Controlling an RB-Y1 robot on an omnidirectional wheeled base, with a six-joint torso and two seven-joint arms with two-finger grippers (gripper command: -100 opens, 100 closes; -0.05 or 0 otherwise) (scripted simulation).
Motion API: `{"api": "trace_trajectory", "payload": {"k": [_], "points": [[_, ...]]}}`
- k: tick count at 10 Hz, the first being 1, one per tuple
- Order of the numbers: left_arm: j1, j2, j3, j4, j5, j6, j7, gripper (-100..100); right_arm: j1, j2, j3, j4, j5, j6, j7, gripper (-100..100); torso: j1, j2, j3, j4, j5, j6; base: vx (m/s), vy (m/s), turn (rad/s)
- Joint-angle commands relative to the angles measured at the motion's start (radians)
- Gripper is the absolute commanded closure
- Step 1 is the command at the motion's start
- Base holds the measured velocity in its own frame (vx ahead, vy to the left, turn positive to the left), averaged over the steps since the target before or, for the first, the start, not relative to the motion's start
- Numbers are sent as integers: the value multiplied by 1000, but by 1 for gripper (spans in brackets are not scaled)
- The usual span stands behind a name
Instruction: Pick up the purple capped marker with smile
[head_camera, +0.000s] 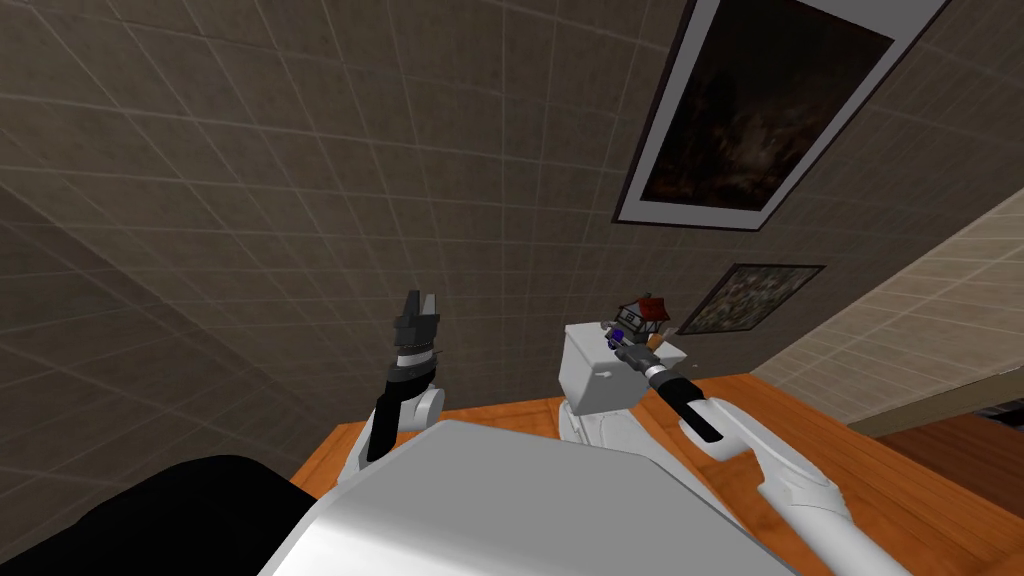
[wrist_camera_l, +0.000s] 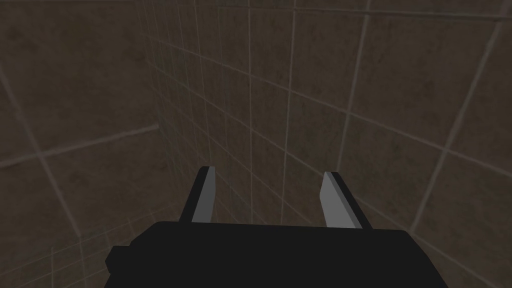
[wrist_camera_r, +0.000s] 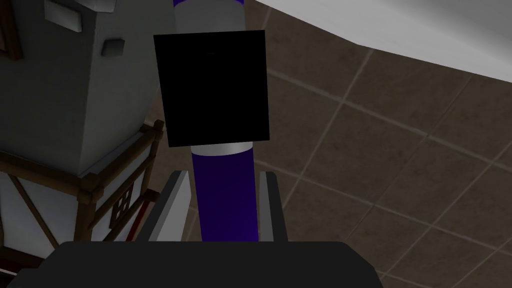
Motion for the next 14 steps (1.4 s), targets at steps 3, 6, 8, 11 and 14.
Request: {"api": "trace_trajectory", "payload": {"k": [3,6,8,11,14], "points": [[0,0,0,0,0,0,0,0,99,-17,-18,-106,-20,15,2,100,0,6,4,2,0,-1,41,3,-41],[0,0,0,0,0,0,0,0,182,-17,-18,-192,-20,15,2,100,0,0,0,0,0,-1,86,8,-28],[0,0,0,0,0,0,0,0,232,-31,-36,-257,-39,31,5,100,0,7,4,2,0,-1,44,5,-66],[0,0,0,0,0,0,0,0,317,-31,-36,-352,-39,31,5,100,0,0,0,1,0,-2,93,9,-27],[0,0,0,0,0,0,0,0,394,-46,-54,-432,-57,46,9,100,1,2,2,2,1,0,81,15,-81]]}}
